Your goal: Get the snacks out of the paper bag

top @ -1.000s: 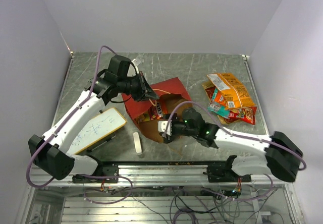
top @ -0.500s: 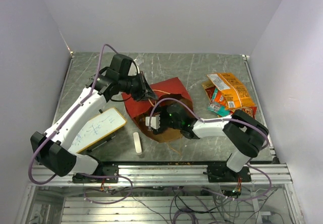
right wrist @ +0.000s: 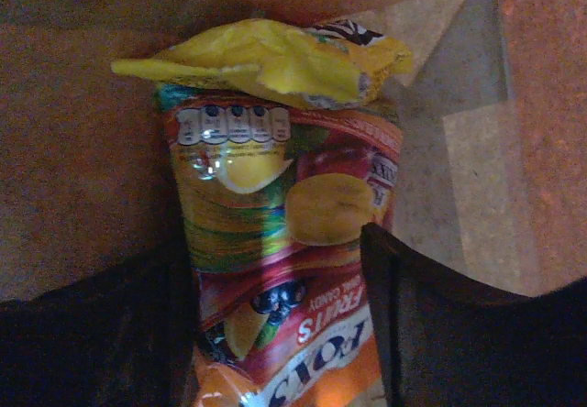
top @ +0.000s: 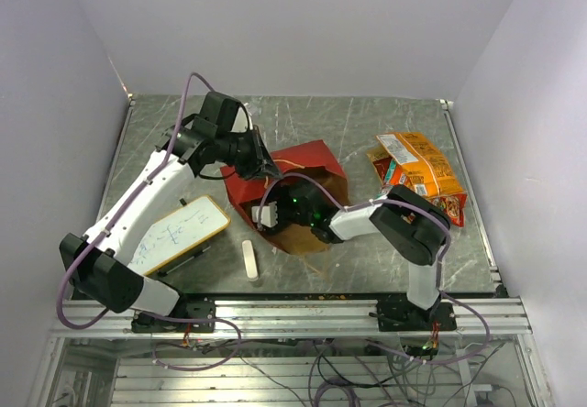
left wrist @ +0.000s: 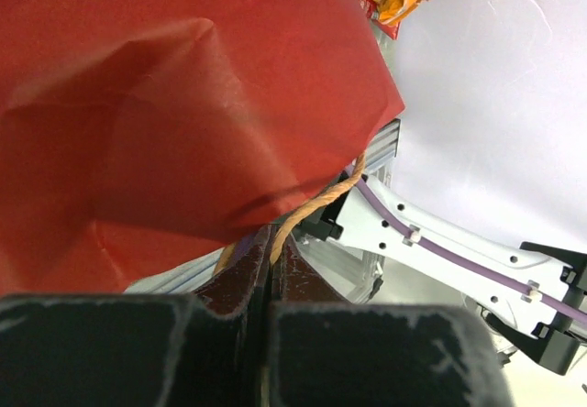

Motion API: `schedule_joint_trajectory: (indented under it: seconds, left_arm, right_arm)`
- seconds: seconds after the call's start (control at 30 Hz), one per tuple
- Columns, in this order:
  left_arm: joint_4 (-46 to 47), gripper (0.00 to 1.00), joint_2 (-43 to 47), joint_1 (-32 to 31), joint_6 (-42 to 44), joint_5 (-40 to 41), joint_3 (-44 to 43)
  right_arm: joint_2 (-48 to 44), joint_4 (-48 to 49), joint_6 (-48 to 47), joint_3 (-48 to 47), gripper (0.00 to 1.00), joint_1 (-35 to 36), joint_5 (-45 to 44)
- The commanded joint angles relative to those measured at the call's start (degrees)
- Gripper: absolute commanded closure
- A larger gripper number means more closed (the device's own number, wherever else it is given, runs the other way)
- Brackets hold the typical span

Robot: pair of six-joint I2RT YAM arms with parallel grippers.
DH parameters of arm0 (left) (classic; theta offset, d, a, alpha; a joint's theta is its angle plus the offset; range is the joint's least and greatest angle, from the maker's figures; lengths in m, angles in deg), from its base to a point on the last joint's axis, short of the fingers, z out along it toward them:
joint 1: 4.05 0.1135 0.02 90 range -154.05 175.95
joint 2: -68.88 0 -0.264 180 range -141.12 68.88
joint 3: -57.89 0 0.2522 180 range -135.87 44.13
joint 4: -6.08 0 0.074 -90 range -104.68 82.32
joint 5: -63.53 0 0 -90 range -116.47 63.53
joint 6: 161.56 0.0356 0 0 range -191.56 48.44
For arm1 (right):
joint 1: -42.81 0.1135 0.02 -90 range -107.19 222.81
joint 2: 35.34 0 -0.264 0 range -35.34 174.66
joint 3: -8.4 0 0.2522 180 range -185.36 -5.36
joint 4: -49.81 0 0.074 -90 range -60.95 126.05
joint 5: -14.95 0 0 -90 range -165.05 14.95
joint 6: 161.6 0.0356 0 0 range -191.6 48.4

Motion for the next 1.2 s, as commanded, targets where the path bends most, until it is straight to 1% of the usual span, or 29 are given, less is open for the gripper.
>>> schedule_joint_trajectory:
  seconds: [0.0, 0.07, 0.1, 0.2, 0.33, 0.37, 0.5, 0.6, 0.7, 0.77, 0.93, 1.07, 1.17]
  left_arm:
    - [-4.4, 0.93, -1.0, 1.5, 3.3, 1.7, -4.2]
    - [-6.0, 0.93, -1.5, 1.7, 4.2, 2.5, -5.1]
    - [-6.4, 0.93, -1.3, 1.7, 4.4, 2.6, -5.2]
    - [-5.1, 0.93, 0.0, 2.4, 4.2, 2.8, -3.8]
    - [-2.2, 0.93, -0.5, 5.4, 4.5, 0.0, -3.7]
    - [-1.0, 0.93, -1.0, 5.8, 4.7, -0.7, -3.9]
    - [1.4, 0.93, -3.3, 5.8, 4.0, -3.8, -3.7]
    - [5.8, 0.93, -2.0, 5.8, 1.7, -5.0, -0.2]
    - [11.9, 0.93, 0.1, 5.8, -1.7, -6.3, 4.7]
    - [14.3, 0.93, 0.5, 5.8, -3.2, -7.8, 6.8]
    - [15.8, 0.93, -1.3, 5.8, -2.4, -9.0, 7.5]
    - [14.9, 0.93, -3.6, 5.8, -0.6, -9.9, 5.8]
    - [10.8, 0.93, -4.8, 5.8, 3.1, -7.2, 3.5]
  right_arm:
    - [4.2, 1.9, 1.4, -4.2, 0.45, -0.4, -0.2]
    - [4.7, 0.8, 3.9, -6.4, 0.63, -0.9, -1.4]
    - [4.2, 0.7, 4.9, -6.4, 0.7, -1.2, -1.0]
    - [1.2, -0.6, 5.9, -5.3, 0.84, -1.6, 0.7]
    - [-5.5, -7.2, 6.1, -2.4, 0.99, -1.7, 3.6]
    - [-7.7, -9.0, 6.4, -1.1, 1.0, -1.6, 4.6]
    - [-16.7, -18.7, 8.1, 2.4, 1.0, -1.5, 9.3]
    - [-24.6, -23.4, 11.5, 5.9, 1.0, -1.2, 10.9]
    - [-32.2, -27.8, 15.8, 7.9, 1.0, -1.0, 9.3]
    - [-37.4, -32.0, 17.8, 8.0, 1.0, -1.0, 7.0]
    - [-48.4, -45.7, 18.2, 5.6, 1.0, -1.0, 4.5]
    - [-54.2, -58.1, 18.9, -1.7, 1.0, -1.0, 2.3]
    - [-56.4, -66.3, 18.9, -8.3, 1.0, -1.1, 2.0]
